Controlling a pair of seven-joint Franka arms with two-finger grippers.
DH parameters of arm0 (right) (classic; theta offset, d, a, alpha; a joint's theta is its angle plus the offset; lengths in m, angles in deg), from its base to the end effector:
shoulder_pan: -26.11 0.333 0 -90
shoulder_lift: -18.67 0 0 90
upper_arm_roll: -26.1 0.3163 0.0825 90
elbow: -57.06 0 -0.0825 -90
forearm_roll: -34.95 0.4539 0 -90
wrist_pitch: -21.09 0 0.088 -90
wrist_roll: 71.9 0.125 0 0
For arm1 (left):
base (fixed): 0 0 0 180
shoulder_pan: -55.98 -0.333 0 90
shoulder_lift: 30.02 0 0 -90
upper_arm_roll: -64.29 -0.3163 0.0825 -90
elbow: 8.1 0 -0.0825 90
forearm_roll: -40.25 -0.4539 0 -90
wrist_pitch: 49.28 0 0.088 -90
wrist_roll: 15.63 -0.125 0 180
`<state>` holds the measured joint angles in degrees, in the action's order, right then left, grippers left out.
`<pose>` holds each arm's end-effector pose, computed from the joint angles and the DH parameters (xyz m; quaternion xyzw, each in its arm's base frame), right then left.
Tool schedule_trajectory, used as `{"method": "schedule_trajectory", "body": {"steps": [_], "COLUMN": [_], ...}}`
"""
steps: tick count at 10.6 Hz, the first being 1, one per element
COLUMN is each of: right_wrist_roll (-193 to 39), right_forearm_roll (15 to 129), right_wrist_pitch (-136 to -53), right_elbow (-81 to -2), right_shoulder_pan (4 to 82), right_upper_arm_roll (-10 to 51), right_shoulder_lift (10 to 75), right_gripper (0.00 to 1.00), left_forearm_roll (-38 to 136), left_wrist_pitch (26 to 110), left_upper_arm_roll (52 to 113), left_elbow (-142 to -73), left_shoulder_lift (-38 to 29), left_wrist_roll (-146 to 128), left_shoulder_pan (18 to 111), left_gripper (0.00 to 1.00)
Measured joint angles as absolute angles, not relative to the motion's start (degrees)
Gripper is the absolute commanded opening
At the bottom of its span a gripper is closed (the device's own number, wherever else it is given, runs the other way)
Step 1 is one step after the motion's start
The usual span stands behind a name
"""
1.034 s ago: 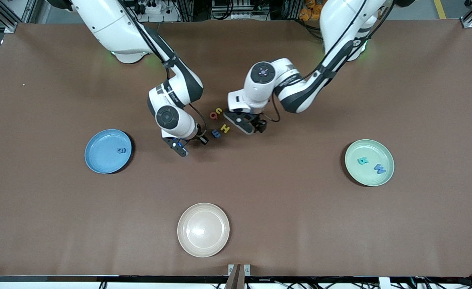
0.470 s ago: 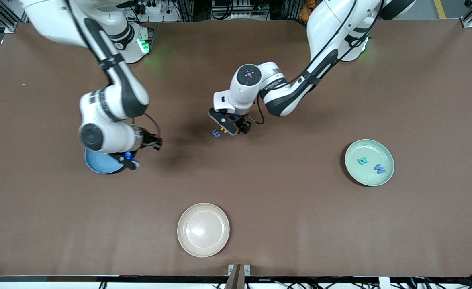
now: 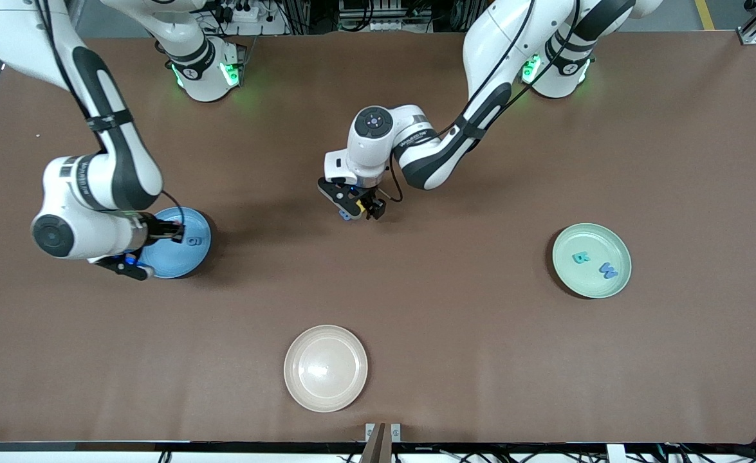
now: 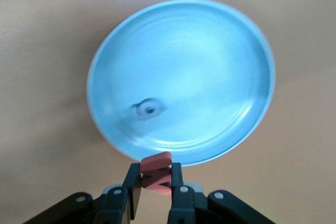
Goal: Sort upper and lower case letters into plates
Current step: 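Place the pink w on the blue plate while the left grasps yellow H, then carry the yellow H to the green plate while the right gripper returns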
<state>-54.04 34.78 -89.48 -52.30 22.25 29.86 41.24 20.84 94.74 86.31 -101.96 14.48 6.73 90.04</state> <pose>0.6269 -0.0012 0.2035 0.9707 -0.1528 -0.1845 0.0171 0.4413 -0.6112 0.1360 0.9315 -0.3533 0.0539 0.0683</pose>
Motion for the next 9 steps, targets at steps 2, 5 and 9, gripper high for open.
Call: {"method": "schedule_trajectory", "body": {"steps": [2, 5, 9], "right_wrist_roll": [-56.43, -57.39, -57.57], "right_forearm_roll": [32.61, 32.47, 32.46], "right_wrist_pitch": [-93.7, -100.22, -101.66], "right_elbow": [-54.01, -57.98, -59.28], "right_shoulder_pan": [19.91, 18.83, 18.83], "right_upper_arm_roll": [29.73, 29.71, 29.73], "right_shoulder_lift": [41.28, 41.41, 41.43], "right_gripper": [0.0, 0.0, 0.76], "left_forearm_roll": [20.83, 20.83, 19.14], "left_wrist_pitch": [94.74, 94.73, 94.72], "left_upper_arm_roll": [86.27, 85.19, 84.76], "left_elbow": [-101.79, -101.76, -101.6], "left_shoulder_lift": [15.3, 16.45, 17.3], "left_wrist_roll": [6.73, 6.74, 6.76], "left_shoulder_pan": [90.16, 91.86, 92.33], "left_gripper": [0.79, 0.78, 0.42]}}
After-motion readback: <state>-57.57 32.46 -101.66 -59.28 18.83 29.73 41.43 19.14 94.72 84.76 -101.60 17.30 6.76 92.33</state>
